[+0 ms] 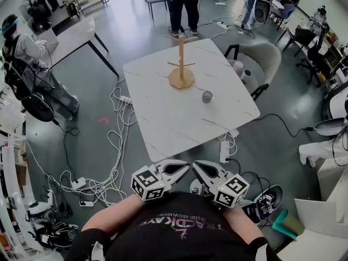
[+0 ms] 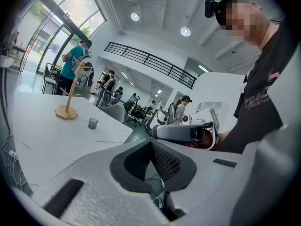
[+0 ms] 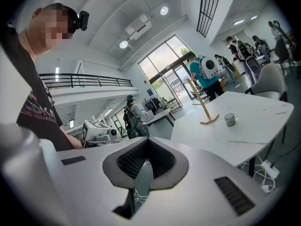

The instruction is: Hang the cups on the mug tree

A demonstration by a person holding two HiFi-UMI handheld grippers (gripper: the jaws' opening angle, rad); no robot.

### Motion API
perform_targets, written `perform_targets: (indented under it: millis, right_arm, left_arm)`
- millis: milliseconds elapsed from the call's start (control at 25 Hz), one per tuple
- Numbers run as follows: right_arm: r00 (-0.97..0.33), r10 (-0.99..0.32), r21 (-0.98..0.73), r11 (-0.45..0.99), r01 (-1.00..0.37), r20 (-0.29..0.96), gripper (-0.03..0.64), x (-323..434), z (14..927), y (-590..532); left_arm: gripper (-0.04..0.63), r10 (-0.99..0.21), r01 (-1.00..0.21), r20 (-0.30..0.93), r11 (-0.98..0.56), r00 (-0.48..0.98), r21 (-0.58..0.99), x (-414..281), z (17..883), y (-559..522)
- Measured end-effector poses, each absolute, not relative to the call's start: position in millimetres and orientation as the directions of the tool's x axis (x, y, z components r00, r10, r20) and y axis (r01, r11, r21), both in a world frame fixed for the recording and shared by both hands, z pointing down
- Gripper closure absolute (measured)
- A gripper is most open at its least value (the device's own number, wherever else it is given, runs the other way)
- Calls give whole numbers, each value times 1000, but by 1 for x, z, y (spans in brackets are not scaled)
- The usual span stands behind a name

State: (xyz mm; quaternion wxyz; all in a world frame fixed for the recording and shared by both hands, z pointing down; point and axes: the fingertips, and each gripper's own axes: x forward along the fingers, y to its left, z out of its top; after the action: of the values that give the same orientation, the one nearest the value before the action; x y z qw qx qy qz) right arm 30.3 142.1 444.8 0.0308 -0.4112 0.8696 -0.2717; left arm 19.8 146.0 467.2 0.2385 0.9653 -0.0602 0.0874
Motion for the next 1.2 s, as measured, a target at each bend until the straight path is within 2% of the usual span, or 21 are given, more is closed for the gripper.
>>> perform_targets:
  millis: [800, 1200]
  right_arm:
    - [-672, -730, -514, 532, -672, 124, 606, 33, 440, 151]
    - [-686, -716, -502, 550, -668, 129, 607, 58, 442, 149]
  left_arm:
    - [598, -81, -170, 208, -875, 975, 454, 21, 468, 155]
    - [598, -120, -213, 220, -858, 968, 468, 39, 475, 157]
